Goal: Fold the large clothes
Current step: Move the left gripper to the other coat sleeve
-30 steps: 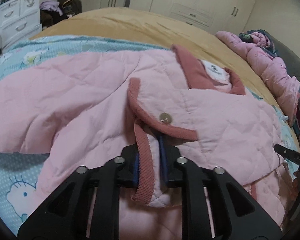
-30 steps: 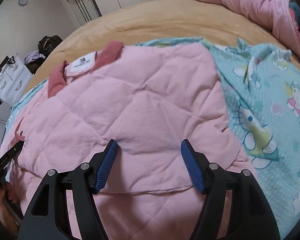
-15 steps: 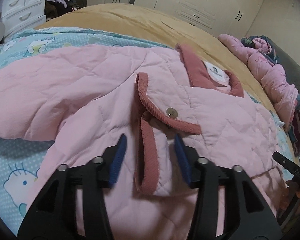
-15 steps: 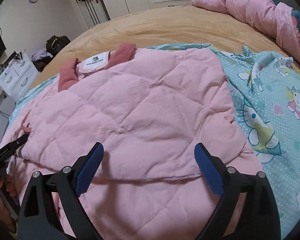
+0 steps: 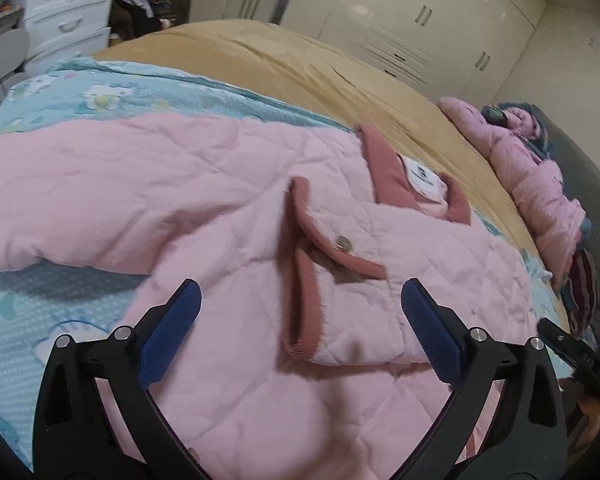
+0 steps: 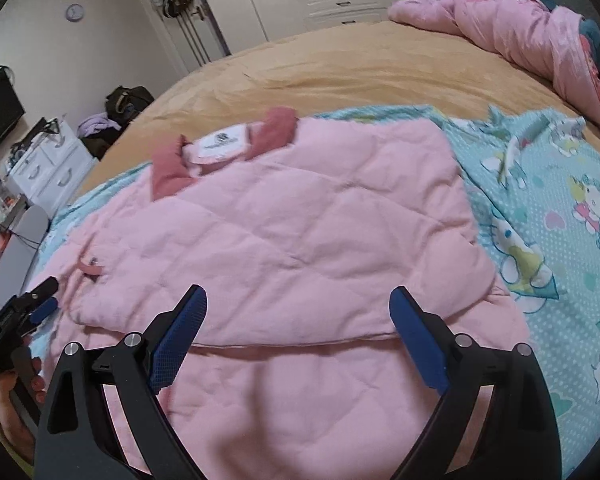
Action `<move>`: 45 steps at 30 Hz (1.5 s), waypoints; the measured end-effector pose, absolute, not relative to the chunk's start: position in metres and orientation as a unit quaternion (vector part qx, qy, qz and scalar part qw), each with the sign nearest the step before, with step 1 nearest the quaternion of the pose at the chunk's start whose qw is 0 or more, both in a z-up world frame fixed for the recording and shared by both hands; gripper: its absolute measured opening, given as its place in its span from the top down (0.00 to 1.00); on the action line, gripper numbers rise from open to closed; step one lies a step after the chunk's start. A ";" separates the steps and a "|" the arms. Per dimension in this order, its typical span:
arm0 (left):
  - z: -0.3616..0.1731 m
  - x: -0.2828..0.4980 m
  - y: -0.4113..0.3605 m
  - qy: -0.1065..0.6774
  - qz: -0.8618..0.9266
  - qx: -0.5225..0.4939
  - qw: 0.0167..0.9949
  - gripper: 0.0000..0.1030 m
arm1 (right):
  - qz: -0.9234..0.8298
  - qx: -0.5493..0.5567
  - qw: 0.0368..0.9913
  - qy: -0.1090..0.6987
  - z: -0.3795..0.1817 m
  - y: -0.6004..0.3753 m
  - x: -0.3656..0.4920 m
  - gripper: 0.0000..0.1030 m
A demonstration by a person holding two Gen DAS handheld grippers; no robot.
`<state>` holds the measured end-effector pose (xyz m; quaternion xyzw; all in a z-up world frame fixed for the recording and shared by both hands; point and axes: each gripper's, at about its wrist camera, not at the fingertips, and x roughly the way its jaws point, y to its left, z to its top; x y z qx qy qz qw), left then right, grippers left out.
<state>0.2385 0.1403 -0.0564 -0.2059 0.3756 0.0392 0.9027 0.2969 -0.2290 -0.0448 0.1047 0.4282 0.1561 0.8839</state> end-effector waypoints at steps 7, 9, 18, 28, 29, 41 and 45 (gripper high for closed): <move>-0.046 0.223 0.169 0.369 0.076 -0.220 0.900 0.09 | 0.205 0.089 0.889 0.399 -0.008 -0.186 0.280 0.11; -0.044 0.218 0.176 0.368 0.087 -0.216 0.900 0.09 | 0.218 0.087 0.889 0.393 0.001 -0.174 0.276 0.11; -0.030 0.193 0.213 0.348 0.177 -0.185 0.902 0.09 | 0.271 0.058 0.880 0.387 0.016 -0.104 0.259 0.10; -0.025 0.168 0.261 0.329 0.238 -0.206 0.890 0.09 | 0.335 0.021 0.861 0.382 0.024 -0.018 0.246 0.10; -0.027 0.166 0.265 0.329 0.240 -0.212 0.888 0.09 | 0.339 0.019 0.860 0.382 0.024 -0.013 0.245 0.10; -0.032 0.140 0.311 0.310 0.278 -0.270 0.868 0.09 | 0.390 -0.017 0.835 0.387 0.015 0.065 0.235 0.10; -0.037 0.135 0.322 0.312 0.286 -0.277 0.863 0.09 | 0.405 -0.029 0.827 0.389 0.009 0.085 0.231 0.10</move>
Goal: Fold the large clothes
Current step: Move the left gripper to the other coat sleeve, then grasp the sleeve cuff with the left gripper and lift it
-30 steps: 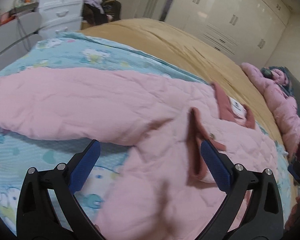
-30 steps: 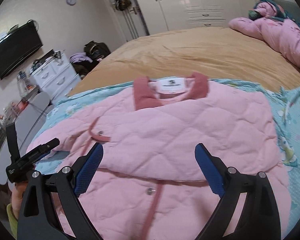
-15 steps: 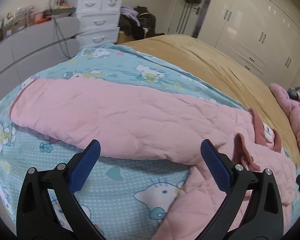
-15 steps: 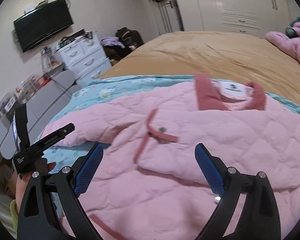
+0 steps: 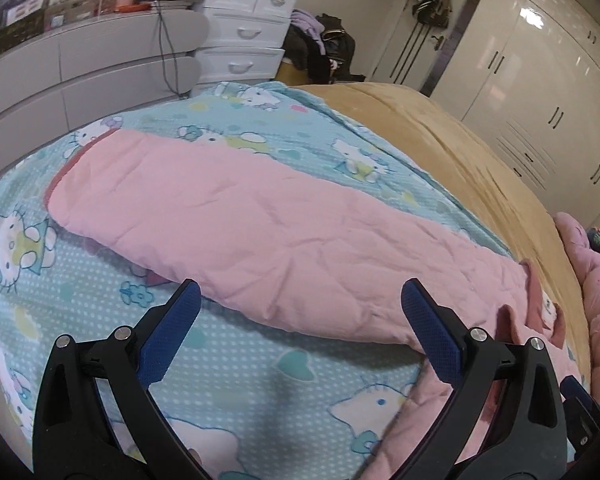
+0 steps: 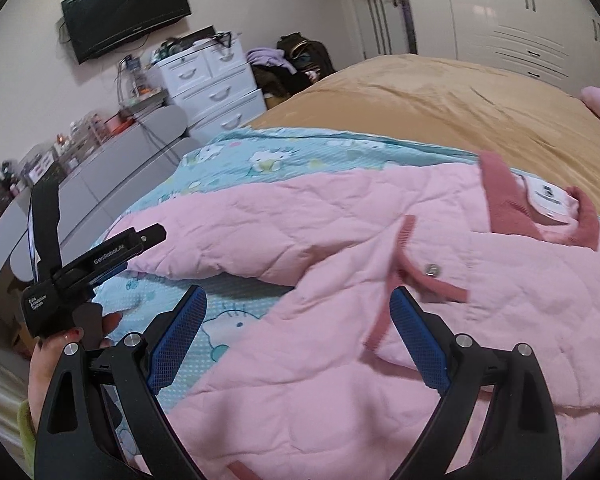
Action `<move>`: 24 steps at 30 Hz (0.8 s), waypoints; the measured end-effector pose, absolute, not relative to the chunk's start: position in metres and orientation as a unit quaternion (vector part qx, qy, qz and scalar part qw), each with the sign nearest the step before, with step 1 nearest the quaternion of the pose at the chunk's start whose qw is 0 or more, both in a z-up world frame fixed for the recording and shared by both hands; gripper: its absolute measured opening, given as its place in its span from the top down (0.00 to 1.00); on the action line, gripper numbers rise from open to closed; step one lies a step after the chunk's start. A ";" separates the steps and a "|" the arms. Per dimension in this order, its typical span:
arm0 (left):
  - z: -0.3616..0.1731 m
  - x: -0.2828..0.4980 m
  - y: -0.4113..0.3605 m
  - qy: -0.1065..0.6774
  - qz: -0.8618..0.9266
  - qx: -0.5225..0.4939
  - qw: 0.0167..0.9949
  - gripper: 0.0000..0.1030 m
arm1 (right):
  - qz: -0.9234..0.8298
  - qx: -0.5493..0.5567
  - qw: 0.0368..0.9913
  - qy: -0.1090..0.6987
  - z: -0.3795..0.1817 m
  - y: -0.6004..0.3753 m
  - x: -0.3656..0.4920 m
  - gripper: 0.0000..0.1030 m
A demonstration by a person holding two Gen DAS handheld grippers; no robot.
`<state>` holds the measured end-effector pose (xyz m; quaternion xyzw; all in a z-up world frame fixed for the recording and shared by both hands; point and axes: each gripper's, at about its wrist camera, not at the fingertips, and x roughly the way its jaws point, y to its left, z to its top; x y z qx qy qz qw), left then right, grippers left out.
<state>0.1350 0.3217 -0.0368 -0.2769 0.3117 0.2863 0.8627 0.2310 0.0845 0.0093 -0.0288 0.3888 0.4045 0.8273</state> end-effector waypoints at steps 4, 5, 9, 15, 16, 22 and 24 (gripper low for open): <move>-0.045 0.127 0.340 0.311 0.296 -0.294 0.854 0.09 | 0.415 -0.037 0.820 0.393 0.002 0.102 0.229 0.10; -0.048 0.124 0.345 0.311 0.298 -0.300 0.851 0.09 | 0.417 -0.039 0.818 0.395 0.001 0.105 0.228 0.10; -0.055 0.118 0.358 0.311 0.302 -0.319 0.843 0.09 | 0.428 -0.051 0.809 0.400 -0.005 0.124 0.226 0.10; -0.060 0.113 0.373 0.306 0.318 -0.330 0.834 0.09 | 0.450 -0.082 0.796 0.398 -0.009 0.153 0.216 0.10; -0.061 0.112 0.375 0.305 0.319 -0.331 0.834 0.09 | 0.453 -0.087 0.794 0.397 -0.009 0.158 0.214 0.10; -0.078 0.115 0.394 0.317 0.335 -0.342 0.819 0.09 | 0.481 -0.111 0.777 0.391 -0.013 0.179 0.201 0.10; -0.085 0.116 0.401 0.321 0.340 -0.342 0.815 0.09 | 0.481 -0.111 0.776 0.392 -0.015 0.179 0.201 0.11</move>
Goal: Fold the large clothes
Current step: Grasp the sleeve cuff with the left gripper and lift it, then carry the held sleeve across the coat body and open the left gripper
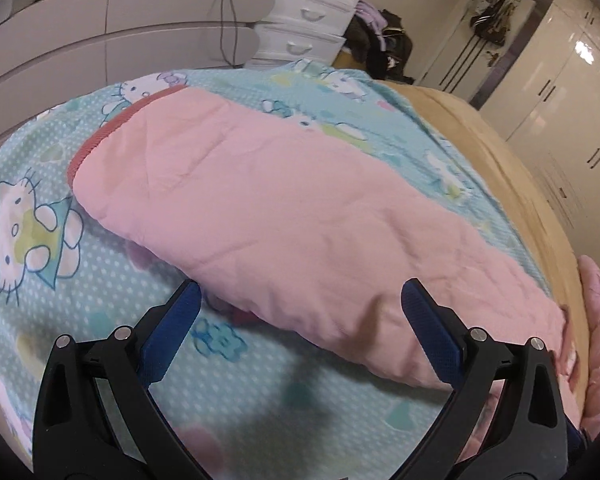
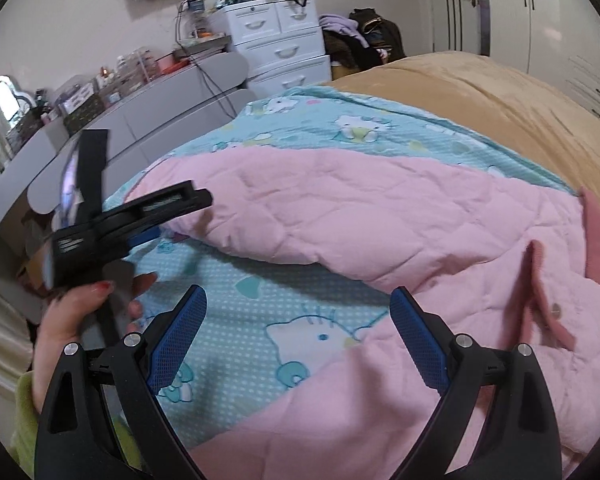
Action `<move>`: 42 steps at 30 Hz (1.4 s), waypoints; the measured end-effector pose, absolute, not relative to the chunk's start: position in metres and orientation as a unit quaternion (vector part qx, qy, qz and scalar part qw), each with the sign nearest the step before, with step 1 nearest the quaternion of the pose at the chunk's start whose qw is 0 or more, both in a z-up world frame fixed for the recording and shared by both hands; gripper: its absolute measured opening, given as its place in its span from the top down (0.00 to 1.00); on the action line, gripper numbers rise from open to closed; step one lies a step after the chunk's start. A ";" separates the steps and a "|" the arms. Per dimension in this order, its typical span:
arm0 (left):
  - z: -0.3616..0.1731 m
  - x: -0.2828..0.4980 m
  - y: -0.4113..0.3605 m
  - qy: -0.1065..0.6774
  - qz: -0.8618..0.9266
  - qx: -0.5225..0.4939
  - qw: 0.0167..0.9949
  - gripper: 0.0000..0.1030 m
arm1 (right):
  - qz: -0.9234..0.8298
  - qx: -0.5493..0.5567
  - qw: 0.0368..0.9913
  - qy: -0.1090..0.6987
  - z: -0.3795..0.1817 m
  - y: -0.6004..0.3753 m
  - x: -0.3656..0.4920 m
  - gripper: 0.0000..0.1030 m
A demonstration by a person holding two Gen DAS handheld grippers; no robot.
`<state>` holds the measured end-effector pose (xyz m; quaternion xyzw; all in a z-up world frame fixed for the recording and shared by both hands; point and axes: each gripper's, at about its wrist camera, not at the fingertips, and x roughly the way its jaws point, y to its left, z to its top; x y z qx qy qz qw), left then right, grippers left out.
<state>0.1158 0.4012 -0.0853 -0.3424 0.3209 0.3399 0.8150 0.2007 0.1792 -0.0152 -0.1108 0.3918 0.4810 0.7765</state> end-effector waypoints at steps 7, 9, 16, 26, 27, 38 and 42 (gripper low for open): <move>-0.104 0.110 0.432 0.283 0.336 -0.403 0.803 0.09 | 0.454 -0.079 0.789 0.406 -0.018 0.149 0.216 0.11; -0.107 0.106 0.437 0.265 0.335 -0.420 0.801 0.09 | 0.438 -0.059 0.798 0.410 -0.017 0.130 0.223 0.11; -0.091 0.079 0.443 0.167 0.319 -0.453 0.816 0.79 | 0.385 -0.018 0.824 0.415 -0.016 0.056 0.235 0.11; -0.016 0.057 0.385 0.096 0.290 -0.384 0.871 0.83 | 0.292 0.029 0.856 0.425 -0.026 -0.049 0.247 0.11; -0.010 0.055 0.378 0.092 0.288 -0.376 0.876 0.83 | 0.290 0.035 0.856 0.426 -0.026 -0.056 0.248 0.11; 0.073 0.062 0.289 0.055 0.230 -0.312 0.920 0.87 | 0.262 0.075 0.873 0.405 -0.009 -0.137 0.242 0.10; 0.100 0.071 0.253 0.059 0.214 -0.274 0.936 0.87 | 0.251 0.102 0.875 0.401 -0.007 -0.161 0.240 0.10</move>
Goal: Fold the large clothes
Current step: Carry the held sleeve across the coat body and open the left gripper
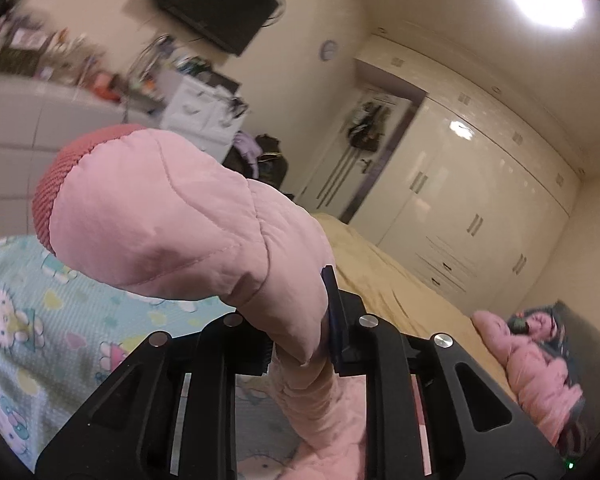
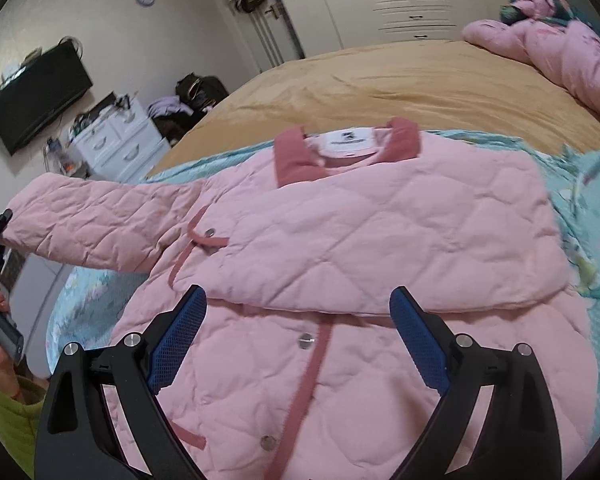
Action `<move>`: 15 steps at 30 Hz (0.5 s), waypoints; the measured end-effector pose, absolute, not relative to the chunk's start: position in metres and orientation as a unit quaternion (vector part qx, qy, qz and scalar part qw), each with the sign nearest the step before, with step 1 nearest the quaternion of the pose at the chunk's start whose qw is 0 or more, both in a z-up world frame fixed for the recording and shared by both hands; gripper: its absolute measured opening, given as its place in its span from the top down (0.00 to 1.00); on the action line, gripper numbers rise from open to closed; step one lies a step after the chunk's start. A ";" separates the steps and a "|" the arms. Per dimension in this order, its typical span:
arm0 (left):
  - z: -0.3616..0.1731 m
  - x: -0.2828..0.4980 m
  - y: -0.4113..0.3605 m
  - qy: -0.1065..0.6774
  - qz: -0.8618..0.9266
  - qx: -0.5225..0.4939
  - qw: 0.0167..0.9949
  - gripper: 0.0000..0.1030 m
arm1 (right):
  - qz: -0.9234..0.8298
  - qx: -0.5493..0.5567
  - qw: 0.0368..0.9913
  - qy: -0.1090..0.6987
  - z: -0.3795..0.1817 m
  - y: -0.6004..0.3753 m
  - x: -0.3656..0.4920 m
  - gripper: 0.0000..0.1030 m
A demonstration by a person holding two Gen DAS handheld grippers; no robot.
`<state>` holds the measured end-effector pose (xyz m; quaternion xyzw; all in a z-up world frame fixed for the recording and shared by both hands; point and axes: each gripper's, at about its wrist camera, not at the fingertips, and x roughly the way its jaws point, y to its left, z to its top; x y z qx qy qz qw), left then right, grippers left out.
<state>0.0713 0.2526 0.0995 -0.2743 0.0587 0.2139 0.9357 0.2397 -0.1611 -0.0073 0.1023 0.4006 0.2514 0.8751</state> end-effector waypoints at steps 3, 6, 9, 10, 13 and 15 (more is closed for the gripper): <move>0.110 0.078 0.236 0.062 0.204 -0.254 0.943 0.88 | 0.249 0.119 0.876 0.395 -0.005 -0.177 0.238 0.10; 0.117 0.083 0.218 0.066 0.193 -0.239 0.950 0.88 | 0.251 0.131 0.876 0.391 -0.003 -0.189 0.235 0.10; 0.122 0.090 0.205 0.070 0.185 -0.219 0.955 0.88 | 0.249 0.140 0.877 0.387 0.000 -0.199 0.232 0.10; 0.123 0.093 0.199 0.071 0.180 -0.214 0.957 0.88 | 0.249 0.145 0.877 0.385 0.000 -0.204 0.232 0.10; 0.126 0.102 0.185 0.077 0.172 -0.196 0.962 0.88 | 0.246 0.156 0.877 0.382 0.000 -0.215 0.229 0.10; 0.129 0.106 0.172 0.079 0.163 -0.187 0.965 0.88 | 0.244 0.164 0.877 0.381 0.000 -0.222 0.227 0.10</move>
